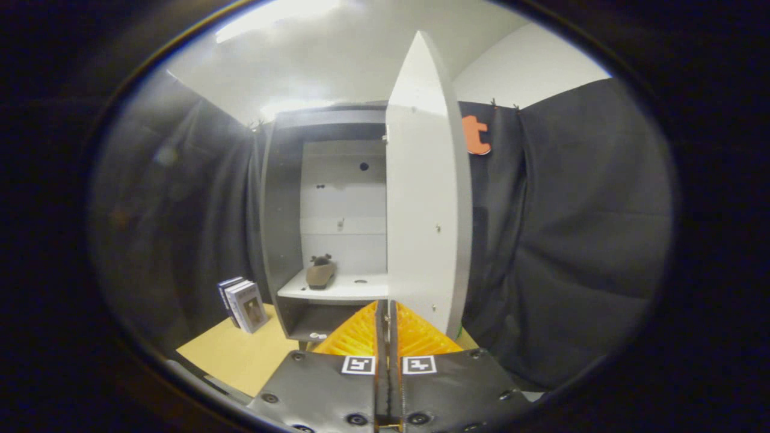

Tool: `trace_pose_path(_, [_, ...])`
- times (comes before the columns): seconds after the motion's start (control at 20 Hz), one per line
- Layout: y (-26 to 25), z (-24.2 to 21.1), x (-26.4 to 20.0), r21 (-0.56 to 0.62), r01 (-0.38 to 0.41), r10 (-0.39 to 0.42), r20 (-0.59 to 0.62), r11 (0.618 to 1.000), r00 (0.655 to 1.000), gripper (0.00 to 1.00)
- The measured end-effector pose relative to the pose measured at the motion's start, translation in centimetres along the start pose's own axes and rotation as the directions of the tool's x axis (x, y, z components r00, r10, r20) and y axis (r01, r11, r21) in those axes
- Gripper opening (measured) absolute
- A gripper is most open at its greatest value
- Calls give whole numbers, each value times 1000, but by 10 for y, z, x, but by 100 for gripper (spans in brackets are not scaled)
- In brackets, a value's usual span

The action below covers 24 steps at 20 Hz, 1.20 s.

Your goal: Open the shoe cabinet door, grab the shoes and put them into the shoe cabinet, then close the shoe cabinet door.

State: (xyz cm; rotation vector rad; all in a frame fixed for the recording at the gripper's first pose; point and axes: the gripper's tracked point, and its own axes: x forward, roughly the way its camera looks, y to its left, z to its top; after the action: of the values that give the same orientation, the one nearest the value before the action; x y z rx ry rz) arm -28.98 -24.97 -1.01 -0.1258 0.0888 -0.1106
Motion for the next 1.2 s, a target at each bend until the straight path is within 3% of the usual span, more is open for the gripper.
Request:
trace_pose_path(0.4, [68,-68,34,-7,-125,122,-147,992,982,3])
trace_pose_path(0.6, [91,-125,68,40,-129,135,-274,991,952,3])
trace_pose_path(0.9, [120,-211,106,33,-132,133,-441,991,888,3])
trace_pose_path(1.2, [147,-302,119,70,-129,145,-612,989,778,3])
